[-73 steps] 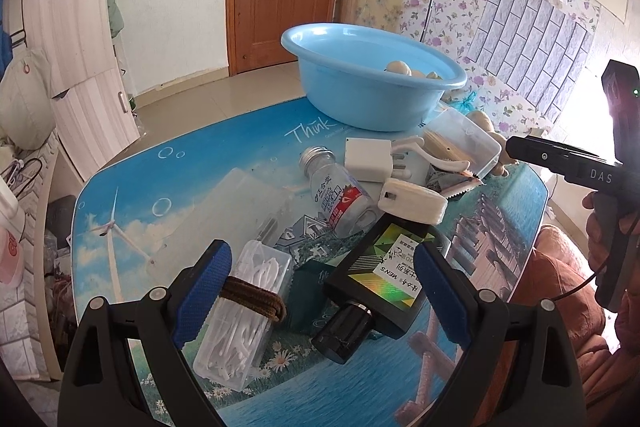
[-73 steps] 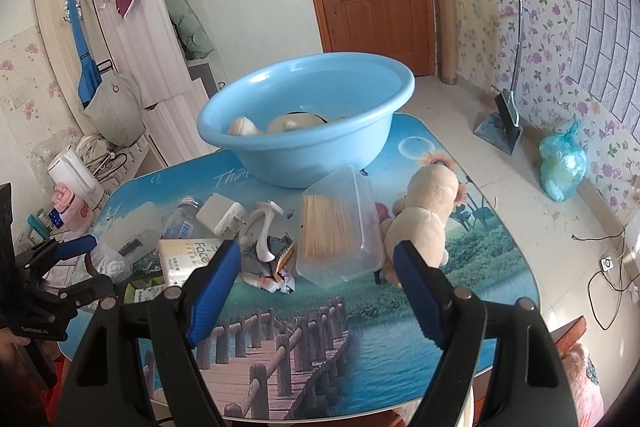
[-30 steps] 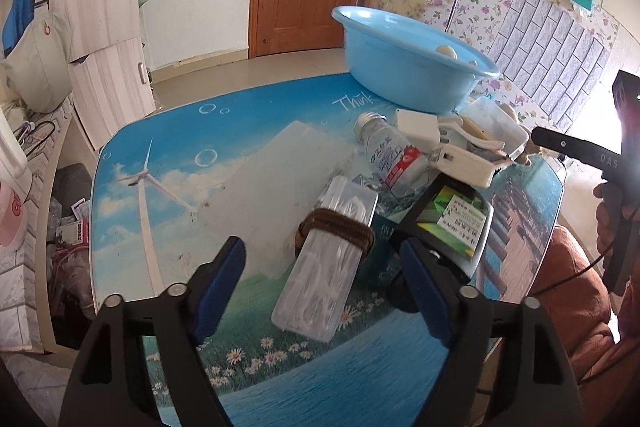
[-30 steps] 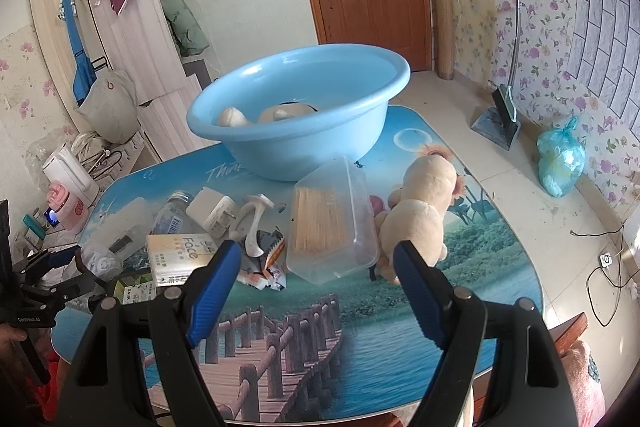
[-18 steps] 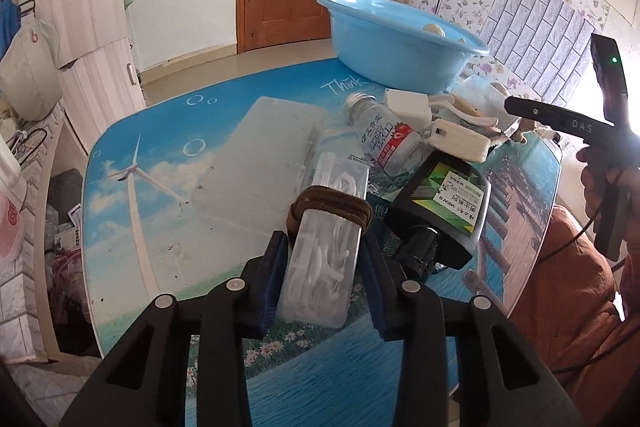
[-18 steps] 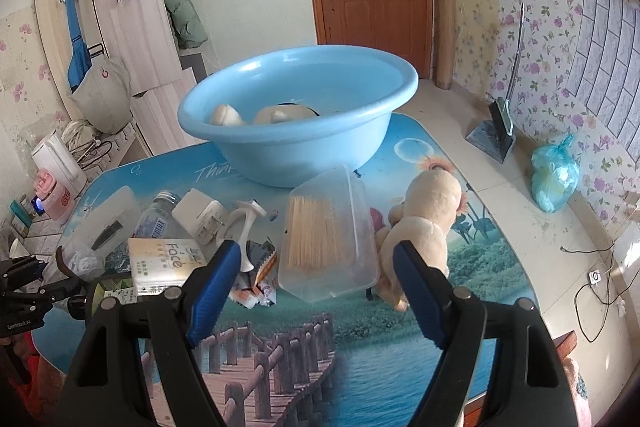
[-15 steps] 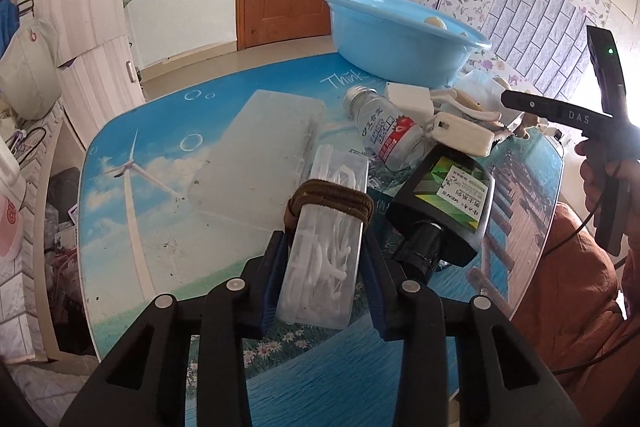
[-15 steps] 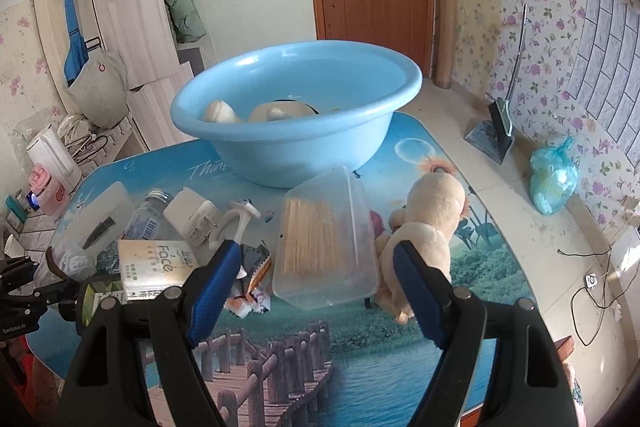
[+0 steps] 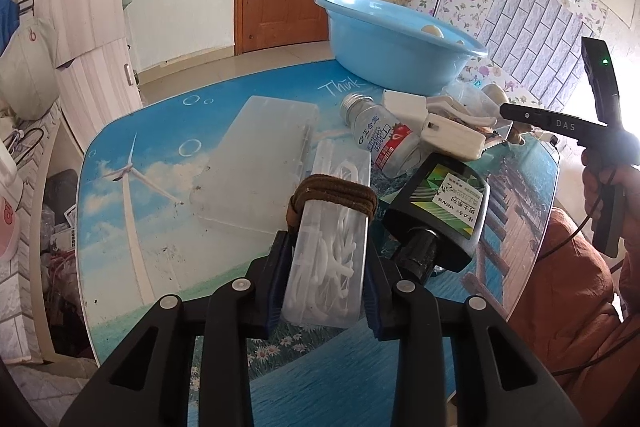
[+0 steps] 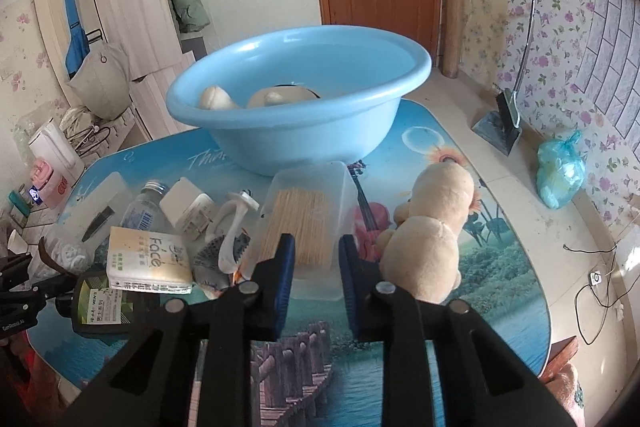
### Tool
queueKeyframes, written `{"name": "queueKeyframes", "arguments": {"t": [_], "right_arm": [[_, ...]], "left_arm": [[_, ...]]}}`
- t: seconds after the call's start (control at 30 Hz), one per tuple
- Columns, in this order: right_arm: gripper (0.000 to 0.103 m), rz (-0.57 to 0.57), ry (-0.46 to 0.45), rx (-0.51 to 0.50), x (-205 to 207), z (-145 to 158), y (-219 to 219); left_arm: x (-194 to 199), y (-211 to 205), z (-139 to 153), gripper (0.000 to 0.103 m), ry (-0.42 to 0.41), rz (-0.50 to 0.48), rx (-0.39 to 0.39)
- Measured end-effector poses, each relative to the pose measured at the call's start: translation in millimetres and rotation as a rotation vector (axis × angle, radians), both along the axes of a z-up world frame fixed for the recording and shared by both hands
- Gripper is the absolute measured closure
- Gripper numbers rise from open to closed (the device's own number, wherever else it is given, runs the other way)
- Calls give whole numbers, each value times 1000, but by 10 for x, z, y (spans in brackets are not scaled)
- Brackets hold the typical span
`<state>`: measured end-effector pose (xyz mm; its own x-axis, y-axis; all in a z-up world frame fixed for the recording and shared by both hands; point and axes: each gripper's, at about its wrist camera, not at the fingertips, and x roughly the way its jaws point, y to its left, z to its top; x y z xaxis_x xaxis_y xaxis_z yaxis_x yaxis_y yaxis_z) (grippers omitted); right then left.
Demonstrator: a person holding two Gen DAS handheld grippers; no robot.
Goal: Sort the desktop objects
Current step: 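Grasp the banded swab box with left gripper while right grasps toothpick box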
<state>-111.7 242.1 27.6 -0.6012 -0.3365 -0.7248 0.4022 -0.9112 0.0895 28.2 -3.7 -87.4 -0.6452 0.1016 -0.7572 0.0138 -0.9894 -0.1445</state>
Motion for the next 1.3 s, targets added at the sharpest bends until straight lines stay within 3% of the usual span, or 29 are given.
{"name": "queueKeyframes", "arguments": {"t": [0.13, 0.37, 0.6, 0.67, 0.73, 0.87, 1.0, 1.13, 1.3], "right_arm": [[97, 16, 7, 10, 84, 16, 14], [97, 111, 73, 64, 300, 106, -163], [95, 68, 45, 46, 230, 64, -117], [90, 41, 29, 42, 194, 37, -72], [77, 23, 20, 40, 171, 20, -31], [70, 20, 10, 51, 151, -11, -34], [55, 26, -8, 55, 125, -79, -85], [49, 19, 9, 68, 95, -109, -106], [48, 21, 7, 51, 41, -138, -119]], "left_arm": [[-2, 19, -17, 72, -9, 2, -7], [-7, 31, -27, 72, -12, 9, -5], [-6, 6, -58, 71, -16, 14, 3], [-10, 4, -68, 71, -15, 13, 3], [-12, 8, -73, 71, -13, 11, 4], [-12, 0, -80, 71, -10, 6, 10], [-7, 3, -80, 71, -8, 3, 12], [-2, 3, -78, 71, -7, 4, 11], [14, -10, -60, 71, -2, 6, 11]]}}
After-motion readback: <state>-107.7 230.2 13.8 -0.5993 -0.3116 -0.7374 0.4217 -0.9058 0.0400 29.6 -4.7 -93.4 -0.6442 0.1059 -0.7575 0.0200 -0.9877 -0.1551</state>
